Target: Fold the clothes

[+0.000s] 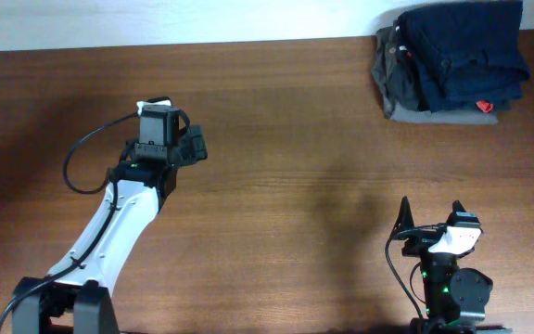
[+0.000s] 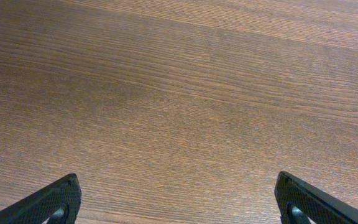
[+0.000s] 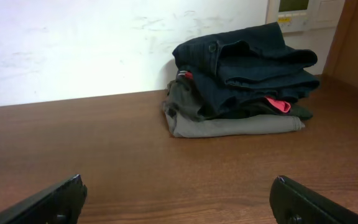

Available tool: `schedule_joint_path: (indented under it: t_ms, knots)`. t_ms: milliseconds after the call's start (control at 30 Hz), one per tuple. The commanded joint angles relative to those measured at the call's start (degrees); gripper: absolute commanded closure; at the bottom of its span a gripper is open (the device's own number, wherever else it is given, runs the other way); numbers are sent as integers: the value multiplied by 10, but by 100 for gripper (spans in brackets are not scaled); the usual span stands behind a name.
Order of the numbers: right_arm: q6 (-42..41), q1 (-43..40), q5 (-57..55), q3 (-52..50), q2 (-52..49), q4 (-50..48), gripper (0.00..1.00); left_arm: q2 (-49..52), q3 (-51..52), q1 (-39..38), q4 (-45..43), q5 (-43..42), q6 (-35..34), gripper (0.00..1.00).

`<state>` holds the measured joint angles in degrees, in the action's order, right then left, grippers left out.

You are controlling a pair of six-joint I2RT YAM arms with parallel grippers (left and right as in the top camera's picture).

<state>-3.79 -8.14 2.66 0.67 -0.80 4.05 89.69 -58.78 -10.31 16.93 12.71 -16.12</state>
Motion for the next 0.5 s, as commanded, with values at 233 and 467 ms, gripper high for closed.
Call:
schedule_joint_path:
  t_ms: [233, 467]
  knots:
    - [3, 4, 6, -3, 6, 1, 1, -4, -4, 3, 24, 13, -3, 1]
    - [3, 4, 6, -3, 6, 1, 1, -155, 106, 8, -42, 36, -4, 1]
